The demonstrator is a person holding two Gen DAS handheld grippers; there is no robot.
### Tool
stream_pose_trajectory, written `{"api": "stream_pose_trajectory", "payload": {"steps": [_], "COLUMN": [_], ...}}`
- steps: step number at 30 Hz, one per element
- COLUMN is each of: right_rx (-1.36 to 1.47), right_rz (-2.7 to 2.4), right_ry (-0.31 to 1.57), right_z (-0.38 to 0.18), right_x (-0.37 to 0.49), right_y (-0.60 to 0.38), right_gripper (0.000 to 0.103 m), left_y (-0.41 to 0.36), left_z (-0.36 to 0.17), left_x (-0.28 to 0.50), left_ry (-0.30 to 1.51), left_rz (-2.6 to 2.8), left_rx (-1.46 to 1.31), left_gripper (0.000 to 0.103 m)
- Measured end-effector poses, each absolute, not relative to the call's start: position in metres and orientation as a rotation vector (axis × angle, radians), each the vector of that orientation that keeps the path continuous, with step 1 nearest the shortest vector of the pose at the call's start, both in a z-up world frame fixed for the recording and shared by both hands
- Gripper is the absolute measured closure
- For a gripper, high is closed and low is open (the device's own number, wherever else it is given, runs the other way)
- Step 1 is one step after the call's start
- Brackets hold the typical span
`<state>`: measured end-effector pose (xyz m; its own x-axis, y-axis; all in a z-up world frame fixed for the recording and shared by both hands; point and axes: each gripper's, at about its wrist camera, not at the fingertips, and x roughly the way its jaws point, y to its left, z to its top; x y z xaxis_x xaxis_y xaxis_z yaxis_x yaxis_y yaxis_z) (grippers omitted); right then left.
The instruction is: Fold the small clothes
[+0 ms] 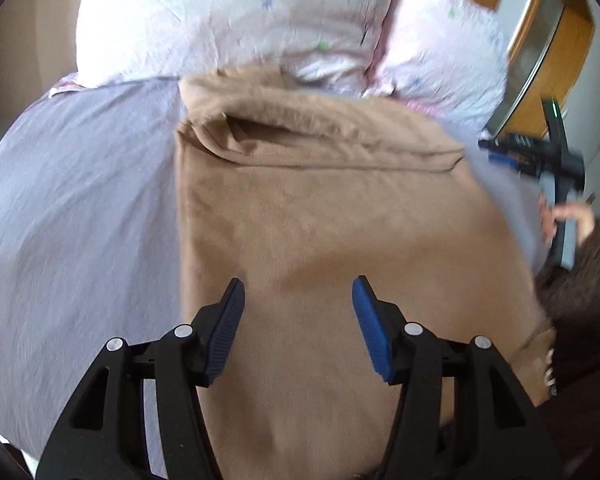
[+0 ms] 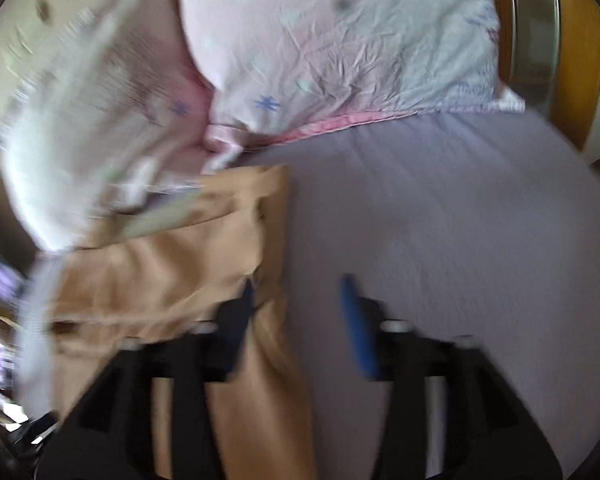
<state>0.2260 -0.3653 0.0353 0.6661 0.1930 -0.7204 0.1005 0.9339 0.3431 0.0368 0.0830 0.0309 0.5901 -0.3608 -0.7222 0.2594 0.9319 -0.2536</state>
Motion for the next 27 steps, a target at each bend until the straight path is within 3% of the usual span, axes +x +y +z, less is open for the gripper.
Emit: {"api": "stream_pose_trajectory", "payload": {"steps": [1,3,5,11,16,21,22,25,26,27], "right_rx": [0.406,0.446,0.474,0.532,0.543,0.598,0.604,0.626,0.613,0.593], "right_rz": [0.118,0.285,0.438,0.641,0.566,0.646,0.656,0.723,0.756,0.776], "right_ry": [0.818,0.784,0.778,0.905,1.046,1.038,1.039,1.044,1.041,1.034], "right_z": [0.039,0.04,0.035,-0.018,-0.066,-0.083,-0.085,-0.089,-0.088,-0.085], "right_x": [0.208,0.163,0.118,0.005,0.0,0.016,0.018,0.019,0.015,0.013], "right_y": [-0.369,-0.372,-0.38,-0.403,-0.41,-0.399,-0.398,-0.394,-0.391,-0.389], "right_gripper": [0.036,0.025,0.023,0.018,0.019,0.02,0.023,0.063,0.086,0.094], "left_y": [0.086,0.104,0.12,0.151,0.152,0.155,0.156,0.158,0.16,0.162], "left_z": [0.033,0.037,0.037,0.006,-0.027,-0.048,-0.05,-0.057,-0.061,-0.063], "left_x": [0.031,0.004,-0.021,-0.076,-0.08,-0.067,-0.062,-0.05,-0.047,-0.045], "left_ry": [0.856,0.832,0.801,0.833,0.894,0.93,0.929,0.942,0.951,0.959], "left_rz": [-0.375,-0.411,-0.444,-0.526,-0.533,-0.512,-0.515,-0.55,-0.584,-0.608], "left_rx": [-0.137,-0.183,-0.239,-0.381,-0.427,-0.489,-0.509,-0.617,-0.681,-0.723], "left_gripper": [0.04,0.021,0.013,0.012,0.013,0.016,0.019,0.04,0.058,0.076]}}
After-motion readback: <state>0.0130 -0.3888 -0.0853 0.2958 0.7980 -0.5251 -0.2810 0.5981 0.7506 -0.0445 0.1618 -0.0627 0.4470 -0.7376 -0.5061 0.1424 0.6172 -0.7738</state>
